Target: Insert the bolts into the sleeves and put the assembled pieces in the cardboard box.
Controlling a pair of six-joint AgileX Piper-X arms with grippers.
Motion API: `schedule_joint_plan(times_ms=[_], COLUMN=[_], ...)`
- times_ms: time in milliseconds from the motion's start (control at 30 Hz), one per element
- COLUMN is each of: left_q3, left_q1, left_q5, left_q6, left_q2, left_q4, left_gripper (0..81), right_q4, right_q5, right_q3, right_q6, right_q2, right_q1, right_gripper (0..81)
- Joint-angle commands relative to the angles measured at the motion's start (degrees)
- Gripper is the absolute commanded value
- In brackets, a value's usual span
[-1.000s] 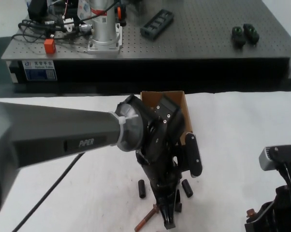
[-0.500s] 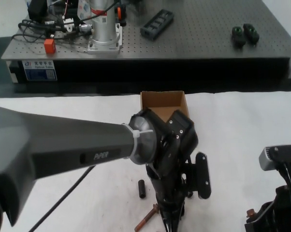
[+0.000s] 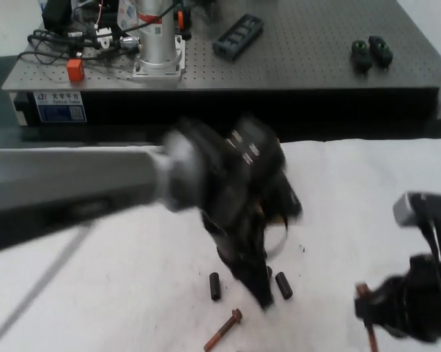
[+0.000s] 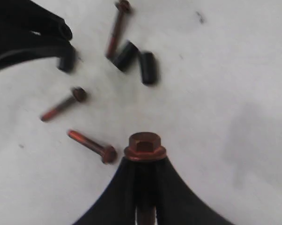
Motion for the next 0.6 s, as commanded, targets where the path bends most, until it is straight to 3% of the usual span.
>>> schedule_joint_plan(times_ms=[0, 267, 367, 567], left_q3=[5.1, 29.7, 33.6, 34.1], left_q1=[1.4, 1.6, 1.6, 1.6], left_q5=[3.9, 23.0, 23.4, 23.4], left_q6=[-6.7, -19.8, -22.1, -22.4], left_q2=[-6.1, -28.1, -32.0, -33.1], left_q4=[-4.8, -35.9, -43.4, -44.5], left_gripper=[0.5, 0.5, 0.5, 0.5], right_q4=[-13.3, -53.9, -60.8, -60.5], right_q5=[-6.9, -8.3, -8.3, -9.3], right_q3=[0.3, 1.2, 1.1, 1.1], right_q6=[6.4, 27.3, 31.1, 30.9], right_q2=[-0.4, 5.6, 8.3, 9.3], right_q1=[0.7, 9.0, 11.2, 13.3], right_gripper=[1.6, 1.6, 1.6, 1.6])
